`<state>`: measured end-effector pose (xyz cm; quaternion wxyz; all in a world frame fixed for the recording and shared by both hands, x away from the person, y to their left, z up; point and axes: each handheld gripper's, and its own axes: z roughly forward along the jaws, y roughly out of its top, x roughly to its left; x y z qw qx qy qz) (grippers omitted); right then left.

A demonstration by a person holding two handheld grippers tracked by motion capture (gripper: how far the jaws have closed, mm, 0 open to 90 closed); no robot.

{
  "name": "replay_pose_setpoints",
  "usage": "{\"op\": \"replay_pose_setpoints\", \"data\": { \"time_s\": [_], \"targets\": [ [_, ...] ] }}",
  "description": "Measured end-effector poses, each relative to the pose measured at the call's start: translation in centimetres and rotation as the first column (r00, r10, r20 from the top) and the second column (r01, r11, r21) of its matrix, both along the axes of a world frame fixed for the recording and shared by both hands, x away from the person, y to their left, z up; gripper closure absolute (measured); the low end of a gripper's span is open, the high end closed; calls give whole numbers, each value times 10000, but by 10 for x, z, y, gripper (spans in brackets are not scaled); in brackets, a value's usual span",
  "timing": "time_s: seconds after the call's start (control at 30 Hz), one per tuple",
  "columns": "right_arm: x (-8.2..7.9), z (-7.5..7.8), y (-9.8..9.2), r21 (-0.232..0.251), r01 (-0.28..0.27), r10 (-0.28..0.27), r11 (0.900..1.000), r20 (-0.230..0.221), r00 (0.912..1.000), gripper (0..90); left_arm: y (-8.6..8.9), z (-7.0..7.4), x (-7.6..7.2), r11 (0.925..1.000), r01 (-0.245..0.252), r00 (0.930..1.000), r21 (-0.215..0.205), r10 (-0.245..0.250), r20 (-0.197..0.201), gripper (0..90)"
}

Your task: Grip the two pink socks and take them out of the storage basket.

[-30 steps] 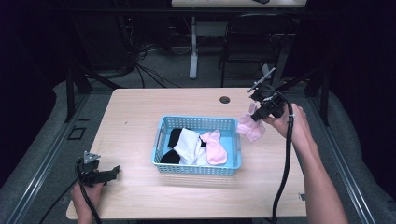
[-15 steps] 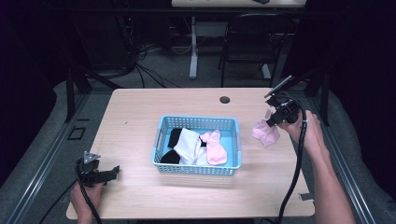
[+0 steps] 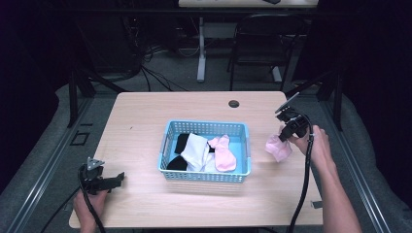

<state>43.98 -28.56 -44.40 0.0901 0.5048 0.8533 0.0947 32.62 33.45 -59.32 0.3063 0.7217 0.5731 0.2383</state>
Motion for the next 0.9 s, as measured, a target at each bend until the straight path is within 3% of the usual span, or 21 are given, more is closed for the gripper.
{"op": "replay_pose_setpoints", "data": {
  "time_s": [0.23, 0.27, 0.63, 0.73, 0.9],
  "targets": [
    [9, -26, -2, 72, 261, -258, 9996, -334, 9991, 856, 0, 0, 1, 10000, 60, 10000, 10, -60, -16, 12],
    [11, -29, -3, -57, 154, -157, 9999, -582, 9982, 855, 0, 0, 1, 10000, 63, 10000, 10, -63, -18, 12],
    [20, -61, -2, 228, 469, -447, 9986, -883, 9951, 819, 0, 0, 1, 10000, 66, 10000, 21, -66, -11, 14],
    [20, -63, -3, 380, 577, -541, 9976, -898, 9945, 760, 0, 0, 1, 10000, 69, 10000, 17, -69, -12, 14],
    [16, -55, -3, 446, 658, -638, 9968, -454, 9969, 505, 0, 0, 1, 10000, 69, 10000, 22, -69, -12, 14]
  ]
}}
